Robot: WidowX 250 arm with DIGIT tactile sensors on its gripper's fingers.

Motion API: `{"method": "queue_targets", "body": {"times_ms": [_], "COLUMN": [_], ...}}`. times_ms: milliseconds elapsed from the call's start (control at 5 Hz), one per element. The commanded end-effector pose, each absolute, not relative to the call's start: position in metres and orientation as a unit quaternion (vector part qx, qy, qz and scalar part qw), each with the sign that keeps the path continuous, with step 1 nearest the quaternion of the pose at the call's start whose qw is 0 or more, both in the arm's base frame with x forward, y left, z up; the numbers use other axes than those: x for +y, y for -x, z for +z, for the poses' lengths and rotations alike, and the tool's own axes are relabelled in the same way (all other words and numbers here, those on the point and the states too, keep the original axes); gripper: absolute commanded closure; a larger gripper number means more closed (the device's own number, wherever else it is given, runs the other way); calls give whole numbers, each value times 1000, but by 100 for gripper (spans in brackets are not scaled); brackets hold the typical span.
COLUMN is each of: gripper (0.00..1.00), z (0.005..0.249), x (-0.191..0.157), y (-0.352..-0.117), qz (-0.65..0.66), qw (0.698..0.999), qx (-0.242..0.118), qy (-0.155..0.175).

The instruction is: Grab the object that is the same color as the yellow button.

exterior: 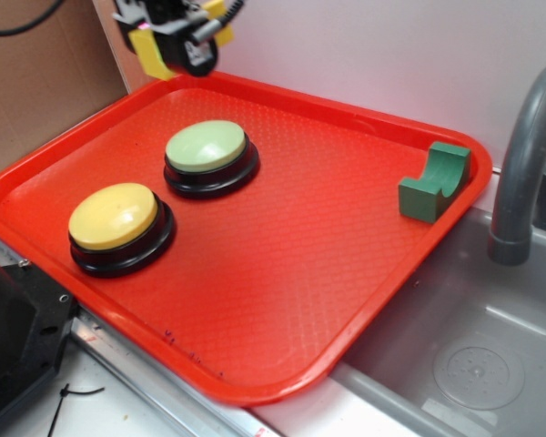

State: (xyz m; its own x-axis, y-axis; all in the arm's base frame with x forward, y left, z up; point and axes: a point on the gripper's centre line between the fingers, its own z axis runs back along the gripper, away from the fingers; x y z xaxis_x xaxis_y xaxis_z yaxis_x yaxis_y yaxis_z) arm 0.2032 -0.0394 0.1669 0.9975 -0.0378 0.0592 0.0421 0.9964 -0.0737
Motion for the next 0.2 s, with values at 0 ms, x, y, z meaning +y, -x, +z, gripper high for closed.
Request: {"method": "queue_targets", "body": {"times_ms": [0], "gripper": [100], "z": [195], "x": [-39], "y": [-190], "qz": [40], "qw": [997], "qx": [-68], "qy": [13]}}
